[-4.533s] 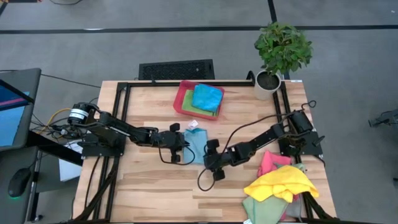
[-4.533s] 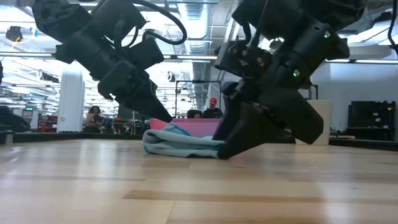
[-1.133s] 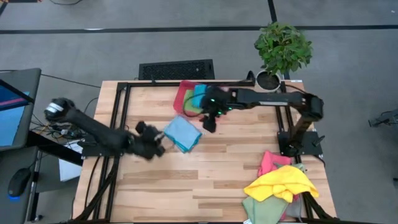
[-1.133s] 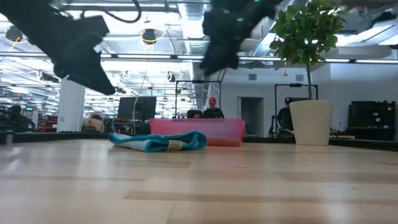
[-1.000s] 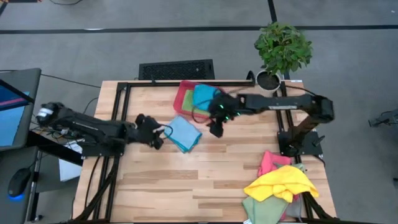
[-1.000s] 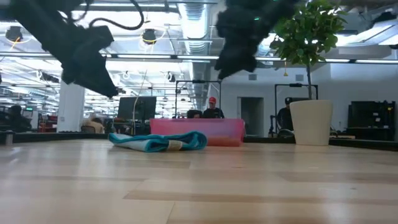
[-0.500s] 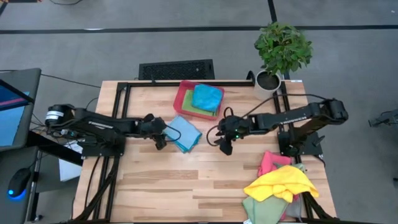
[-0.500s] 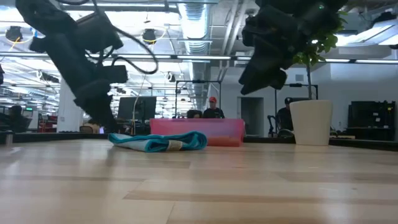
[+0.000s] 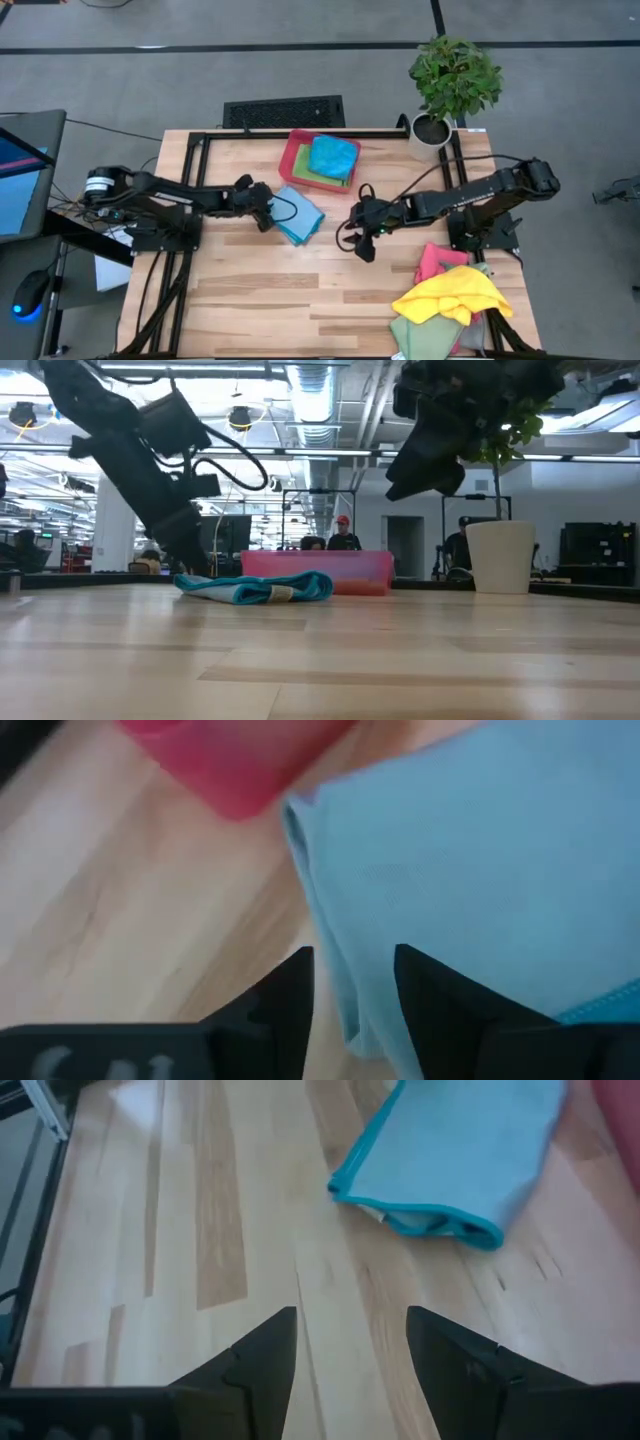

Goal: Fold microfiber towels
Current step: Stack the light blue microfiber cloth on top of the blue microfiber cloth in the red bin

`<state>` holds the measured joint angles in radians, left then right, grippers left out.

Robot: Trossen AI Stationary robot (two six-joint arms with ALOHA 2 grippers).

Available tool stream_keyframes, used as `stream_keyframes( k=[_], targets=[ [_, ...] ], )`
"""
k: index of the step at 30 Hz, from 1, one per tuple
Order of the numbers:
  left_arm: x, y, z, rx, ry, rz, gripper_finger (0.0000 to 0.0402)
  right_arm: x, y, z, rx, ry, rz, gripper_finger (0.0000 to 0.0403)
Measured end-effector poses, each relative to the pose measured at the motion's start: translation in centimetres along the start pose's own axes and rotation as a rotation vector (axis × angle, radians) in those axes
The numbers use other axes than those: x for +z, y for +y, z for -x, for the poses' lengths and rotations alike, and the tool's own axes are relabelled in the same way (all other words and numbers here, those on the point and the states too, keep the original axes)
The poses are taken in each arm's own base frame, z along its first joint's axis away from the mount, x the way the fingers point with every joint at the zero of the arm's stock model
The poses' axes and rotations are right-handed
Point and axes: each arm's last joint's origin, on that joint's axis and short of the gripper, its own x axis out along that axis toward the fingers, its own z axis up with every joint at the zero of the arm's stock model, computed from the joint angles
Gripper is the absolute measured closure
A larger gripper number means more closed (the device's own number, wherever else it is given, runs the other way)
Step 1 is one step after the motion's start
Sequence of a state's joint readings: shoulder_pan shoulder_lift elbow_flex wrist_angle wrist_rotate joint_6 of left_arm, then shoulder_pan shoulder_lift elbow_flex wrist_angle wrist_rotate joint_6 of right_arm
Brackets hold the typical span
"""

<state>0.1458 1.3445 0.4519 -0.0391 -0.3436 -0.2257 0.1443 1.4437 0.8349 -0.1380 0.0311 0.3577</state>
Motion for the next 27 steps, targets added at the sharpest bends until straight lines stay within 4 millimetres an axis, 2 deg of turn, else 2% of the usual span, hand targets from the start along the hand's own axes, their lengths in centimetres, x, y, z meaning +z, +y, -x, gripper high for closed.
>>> stream_keyframes(
  k=[6, 11, 18, 22, 27],
  targets=[
    [-0.7, -0.8, -2.0, -0.064, 0.069, 0.019, 0.0345, -0.7, 1.7, 0.1, 0.040, 0.017, -0.001, 0.0187],
    [-1.5, -2.6, -2.1, -0.064, 0.082, 0.211, 0.0395, -1.6, 3.6, 0.3, 0.066, 0.034, -0.021, 0.0187],
    [-3.0, -9.2, 0.5, -0.365, 0.068, 0.527, 0.0396, -3.9, 6.7, 1.1, -0.058, 0.004, -0.007, 0.0187],
    [-3.9, -13.2, 1.8, -0.482, 0.012, 0.570, 0.0399, -4.7, 8.1, 1.6, -0.111, -0.056, 0.057, 0.0187],
    [-2.8, -16.2, 3.6, -0.478, -0.109, 0.527, 0.0398, -5.3, 9.8, -0.3, -0.071, -0.121, 0.147, 0.0187]
  ],
)
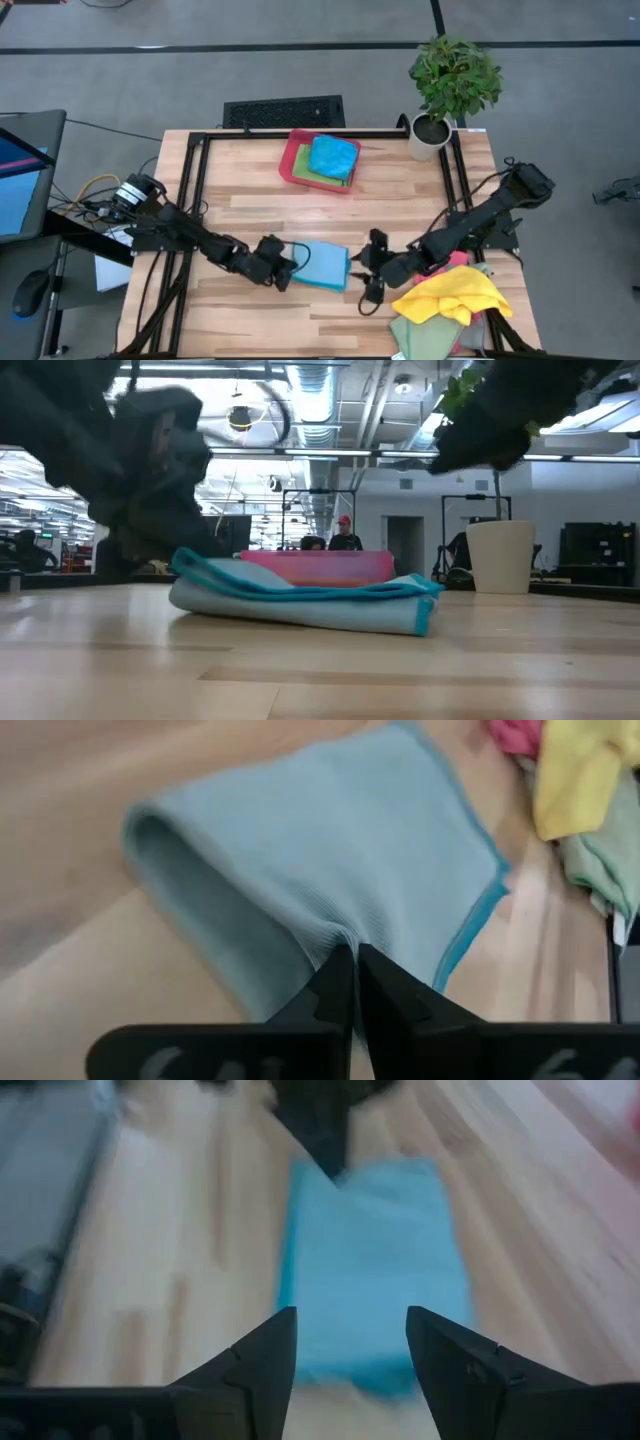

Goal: Fold microfiber towels
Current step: Stack the light blue microfiber cloth on top of the blue microfiber cloth in the red bin

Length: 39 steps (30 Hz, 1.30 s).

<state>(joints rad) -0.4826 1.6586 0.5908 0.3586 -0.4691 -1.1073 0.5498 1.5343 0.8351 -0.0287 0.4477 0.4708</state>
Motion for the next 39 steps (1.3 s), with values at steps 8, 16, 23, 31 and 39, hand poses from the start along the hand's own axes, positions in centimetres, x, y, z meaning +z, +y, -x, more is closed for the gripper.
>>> stream_keyframes(
  k=[8, 16, 23, 31, 39],
  targets=[
    [0.9, -1.5, 1.2, 0.078, 0.028, -0.108, 0.0365, -0.5, 2.4, -5.1, 0.012, -0.017, 0.153, 0.0183],
    [0.6, -0.2, 1.4, 0.167, 0.094, -0.122, 0.0271, -0.7, 3.5, -7.7, 0.012, 0.051, 0.232, 0.0169],
    [0.3, -2.2, 3.3, 0.039, 0.060, -0.246, 0.0235, -1.6, 4.3, -9.3, 0.000, 0.091, 0.275, 0.0160],
    [-2.7, -3.5, 3.6, 0.048, 0.132, -0.762, 0.0252, -2.3, 4.2, -9.8, -0.019, 0.129, 0.258, 0.0172],
    [-1.8, -3.7, 2.8, 0.038, 0.160, -1.062, 0.0224, -1.8, 4.5, -9.2, -0.006, 0.109, 0.234, 0.0173]
  ],
)
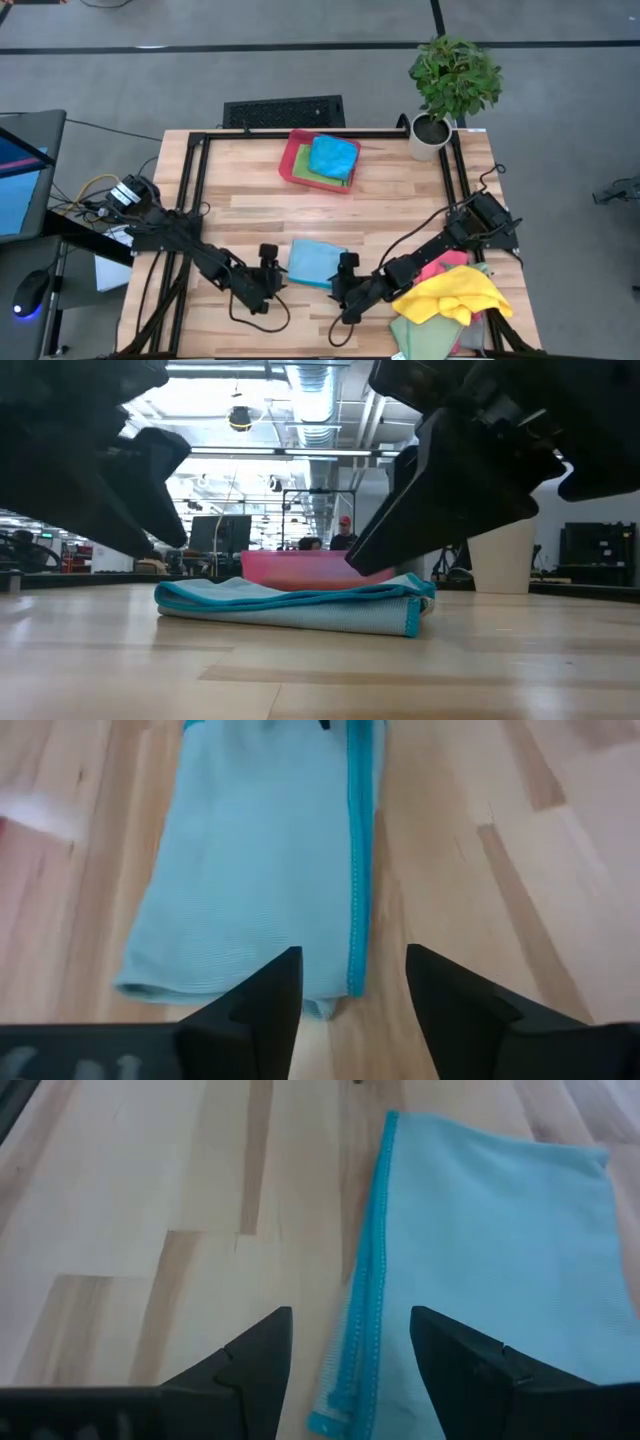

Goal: Fold microfiber towels
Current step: Stack the light blue microfiber cloth on top of the blue microfiber cloth in the red bin

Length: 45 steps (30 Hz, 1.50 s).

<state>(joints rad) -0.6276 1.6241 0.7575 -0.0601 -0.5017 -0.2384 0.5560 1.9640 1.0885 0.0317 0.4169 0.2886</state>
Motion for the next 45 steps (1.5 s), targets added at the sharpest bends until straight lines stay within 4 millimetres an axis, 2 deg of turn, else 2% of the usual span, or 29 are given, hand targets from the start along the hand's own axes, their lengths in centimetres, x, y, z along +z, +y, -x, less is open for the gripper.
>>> stream_keyframes(
  k=[6, 12, 21, 27, 31, 36, 38, 45],
  targets=[
    [-0.4, 0.4, -0.7, -0.030, 0.038, -0.051, 0.0207, -0.3, 0.1, 0.1, -0.003, 0.020, -0.005, 0.0173],
    [-1.5, -0.1, -2.6, -0.017, 0.094, -0.131, 0.0217, -0.3, 0.1, 0.1, -0.004, 0.022, -0.012, 0.0173],
    [-1.3, -0.1, -2.8, 0.037, 0.087, -0.122, 0.0269, -0.3, 0.2, 0.1, -0.002, 0.021, -0.040, 0.0173],
    [-1.6, 0.5, -3.0, 0.080, 0.115, -0.098, 0.0338, -0.3, 0.2, 0.1, -0.001, 0.021, -0.059, 0.0173],
    [-1.0, 0.6, -2.9, 0.097, 0.104, -0.113, 0.0389, -0.4, 0.6, 0.3, 0.007, 0.021, -0.055, 0.0173],
    [1.8, 0.7, -2.1, 0.178, 0.125, -0.197, 0.0387, -0.6, 1.1, 0.5, 0.016, 0.019, -0.046, 0.0173],
    [2.3, 1.2, -1.9, 0.226, 0.158, -0.226, 0.0387, -0.6, 1.1, 0.5, 0.016, 0.020, -0.060, 0.0173],
    [0.6, 2.1, -2.5, 0.173, 0.231, -0.106, 0.0396, -0.6, 1.0, 0.5, -0.001, 0.016, -0.070, 0.0173]
  ],
)
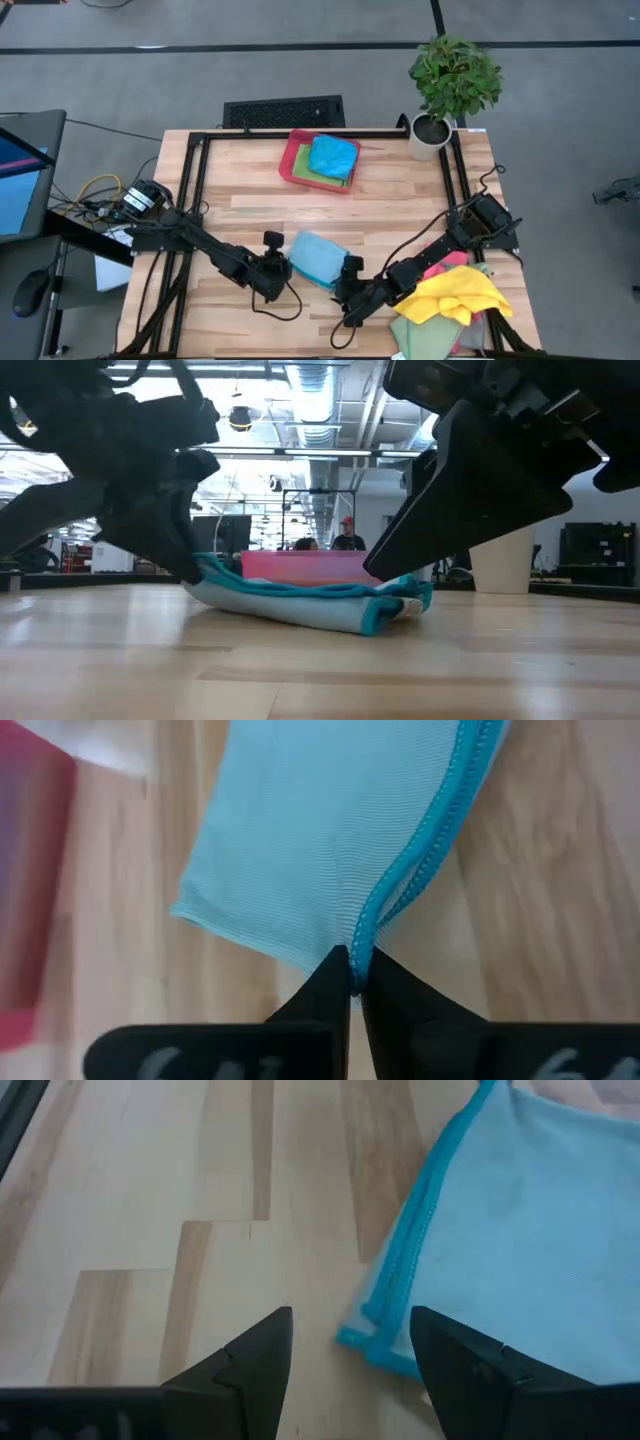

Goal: Fold microfiber towels
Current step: Stack the light blue microfiber cloth on top of the blue microfiber cloth in the red bin

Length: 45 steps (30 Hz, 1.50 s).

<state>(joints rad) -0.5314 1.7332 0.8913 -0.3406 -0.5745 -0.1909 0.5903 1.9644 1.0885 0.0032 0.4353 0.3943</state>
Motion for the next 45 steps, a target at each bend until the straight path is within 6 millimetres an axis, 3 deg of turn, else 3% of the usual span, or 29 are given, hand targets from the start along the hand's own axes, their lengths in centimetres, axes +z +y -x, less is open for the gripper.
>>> stream_keyframes(
  k=[8, 14, 19, 25, 29, 38, 45],
  targets=[
    [0.4, -0.1, 0.0, -0.094, 0.002, 0.063, 0.0372, 0.1, -0.6, -0.4, -0.027, 0.001, 0.009, 0.0173],
    [0.4, -0.1, 0.0, -0.105, 0.006, 0.093, 0.0358, 0.0, -0.6, -0.4, -0.069, -0.014, 0.129, 0.0173],
    [0.4, 0.0, -0.1, -0.107, 0.007, 0.122, 0.0354, -1.6, -0.4, -1.7, -0.090, 0.036, 0.165, 0.0173],
    [0.6, -0.2, -0.2, -0.152, -0.010, 0.141, 0.0355, -2.2, -0.5, -3.1, -0.127, 0.023, 0.066, 0.0177],
    [0.8, -0.3, -0.2, -0.159, -0.020, 0.183, 0.0355, -2.2, 0.1, -2.5, -0.134, 0.011, 0.071, 0.0219],
    [1.4, -0.5, -0.1, -0.217, -0.061, 0.267, 0.0355, -3.7, 1.0, -1.2, -0.194, 0.087, 0.098, 0.0380],
    [2.3, -1.3, 0.5, -0.310, -0.152, 0.198, 0.0351, -3.3, 1.6, -0.1, -0.162, 0.087, 0.104, 0.0369]
  ],
)
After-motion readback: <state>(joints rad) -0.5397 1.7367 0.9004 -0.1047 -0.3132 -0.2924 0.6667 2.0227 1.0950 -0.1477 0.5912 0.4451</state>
